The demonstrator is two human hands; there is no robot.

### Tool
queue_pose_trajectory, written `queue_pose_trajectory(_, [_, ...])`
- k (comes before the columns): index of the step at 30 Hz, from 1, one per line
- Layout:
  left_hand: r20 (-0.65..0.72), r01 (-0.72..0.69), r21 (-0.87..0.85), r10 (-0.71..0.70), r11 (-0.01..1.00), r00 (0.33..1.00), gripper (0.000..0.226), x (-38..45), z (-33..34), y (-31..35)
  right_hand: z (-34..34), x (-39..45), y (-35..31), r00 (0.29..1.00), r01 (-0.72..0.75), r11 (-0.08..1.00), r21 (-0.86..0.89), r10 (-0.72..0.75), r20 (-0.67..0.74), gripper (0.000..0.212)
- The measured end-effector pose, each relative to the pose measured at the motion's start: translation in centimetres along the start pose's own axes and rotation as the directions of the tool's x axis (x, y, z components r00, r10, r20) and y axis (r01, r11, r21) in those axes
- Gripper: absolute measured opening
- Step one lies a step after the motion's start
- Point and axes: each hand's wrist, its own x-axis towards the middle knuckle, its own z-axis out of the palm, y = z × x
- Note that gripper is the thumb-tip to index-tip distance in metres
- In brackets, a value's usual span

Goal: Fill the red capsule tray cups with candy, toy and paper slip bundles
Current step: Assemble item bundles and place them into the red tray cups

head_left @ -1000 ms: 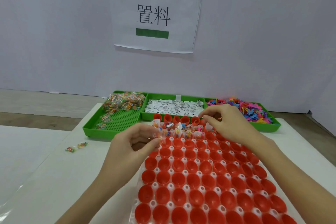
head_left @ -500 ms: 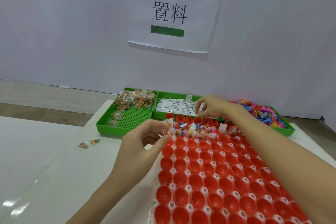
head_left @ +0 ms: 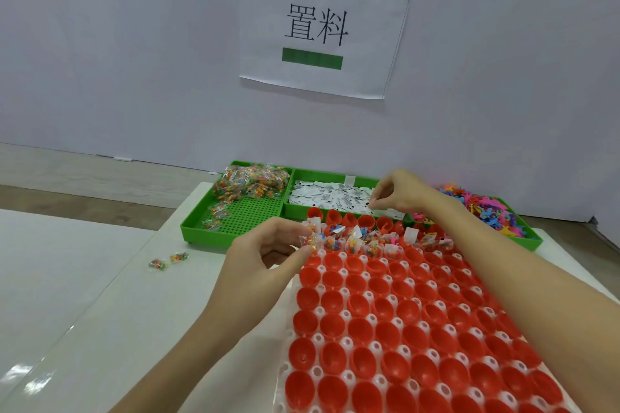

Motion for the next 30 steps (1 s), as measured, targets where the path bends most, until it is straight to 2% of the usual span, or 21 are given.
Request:
queue_pose_trajectory(8, [0.019, 0.026, -0.021, -0.026, 0.999, 0.999, 0.018, -0.5, 0.3, 0.6, -0.5, -2.3, 0.1, 0.974, 0.012, 0.98, 0.201, 0.033, -0.224, 0.017])
queue_pose_trajectory(10, [0.025, 0.041, -0.048, -0.04, 0.998, 0.999, 0.019, -0.6, 0.4, 0.9, -0.7, -3.7, -0.4, 0.956, 0.04, 0.951, 0.308, 0.053, -0.287, 0.016])
queue_pose_trajectory(13, [0.051, 0.066, -0.108, -0.061, 0.992, 0.997, 0.024, -0.9, 0.7, 1.4, -0.8, -7.2, -2.3, 0.96, 0.103, 0.882, 0.459, 0.033, -0.279, 0.017])
queue_pose_trajectory(18, [0.118, 0.109, -0.194, -0.087, 0.975, 0.989, 0.022, -1.5, 1.3, 2.3, 0.5, -14.5, -5.0, 0.967, 0.21, 0.837, 0.506, -0.103, -0.231, 0.009])
queue_pose_trajectory(26, [0.23, 0.102, -0.198, -0.055, 0.975, 0.972, 0.017, -2.7, 2.5, 3.5, 3.7, -21.6, -7.3, 0.966, 0.218, 0.798, 0.562, -0.095, -0.239, 0.007])
queue_pose_trajectory(30, [0.202, 0.139, -0.183, -0.101, 0.973, 0.974, 0.019, -3.0, 2.6, 3.6, 3.5, -21.8, -7.5, 0.965, 0.234, 0.779, 0.582, -0.116, -0.234, 0.013])
